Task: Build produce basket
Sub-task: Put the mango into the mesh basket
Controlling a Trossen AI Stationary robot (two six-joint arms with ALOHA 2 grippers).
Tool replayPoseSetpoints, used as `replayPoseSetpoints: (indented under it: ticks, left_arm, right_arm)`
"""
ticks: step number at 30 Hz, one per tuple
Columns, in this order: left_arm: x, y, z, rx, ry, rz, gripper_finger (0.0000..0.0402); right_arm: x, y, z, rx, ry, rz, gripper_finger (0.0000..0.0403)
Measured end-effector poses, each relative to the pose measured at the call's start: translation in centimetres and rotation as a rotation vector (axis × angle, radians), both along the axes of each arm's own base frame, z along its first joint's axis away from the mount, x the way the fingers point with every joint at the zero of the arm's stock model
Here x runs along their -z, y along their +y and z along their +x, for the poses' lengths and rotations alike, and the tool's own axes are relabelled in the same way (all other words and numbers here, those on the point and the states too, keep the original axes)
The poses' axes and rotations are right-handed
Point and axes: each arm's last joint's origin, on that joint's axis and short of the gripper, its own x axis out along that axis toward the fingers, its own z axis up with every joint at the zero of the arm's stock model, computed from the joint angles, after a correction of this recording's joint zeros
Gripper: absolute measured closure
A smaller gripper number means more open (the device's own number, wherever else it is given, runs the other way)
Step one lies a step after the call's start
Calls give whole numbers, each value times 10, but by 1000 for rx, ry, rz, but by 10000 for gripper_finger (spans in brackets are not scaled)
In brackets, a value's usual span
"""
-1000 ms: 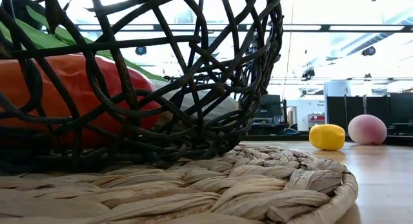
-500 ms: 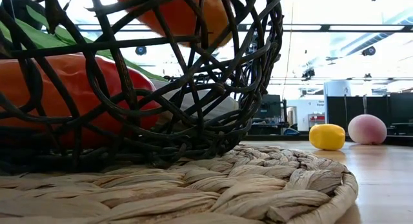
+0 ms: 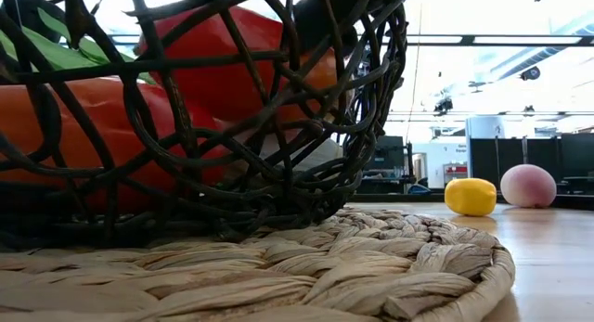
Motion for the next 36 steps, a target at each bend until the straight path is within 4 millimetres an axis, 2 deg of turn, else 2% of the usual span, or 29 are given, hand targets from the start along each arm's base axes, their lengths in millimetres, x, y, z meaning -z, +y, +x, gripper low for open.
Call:
replayPoseSetpoints:
  ticks: [6, 14, 18, 21, 27, 31, 36]
  left_arm:
    - [0, 0, 0, 0, 2, -1, 398]
    - [0, 0, 0, 0, 2, 0, 398]
    - [0, 0, 0, 0, 2, 0, 398]
    - [0, 0, 0, 0, 1, 0, 398]
    - [0, 0, 0, 0, 2, -1, 398]
    - [0, 0, 0, 0, 2, 0, 398]
    - [0, 0, 0, 1, 1, 0, 398]
  right_arm:
    - [-1, -4, -5, -5, 50, -28, 69]
    - [-31, -9, -16, -8, -8, -8, 77]
    - [-37, -8, -13, -9, -67, 15, 78]
    - [-34, -5, -6, -10, -114, 34, 78]
    - [-16, 3, 9, -46, -150, 84, 80]
    - [-1, 8, 16, -82, -132, 121, 112]
    - [7, 6, 14, -79, -79, 104, 190]
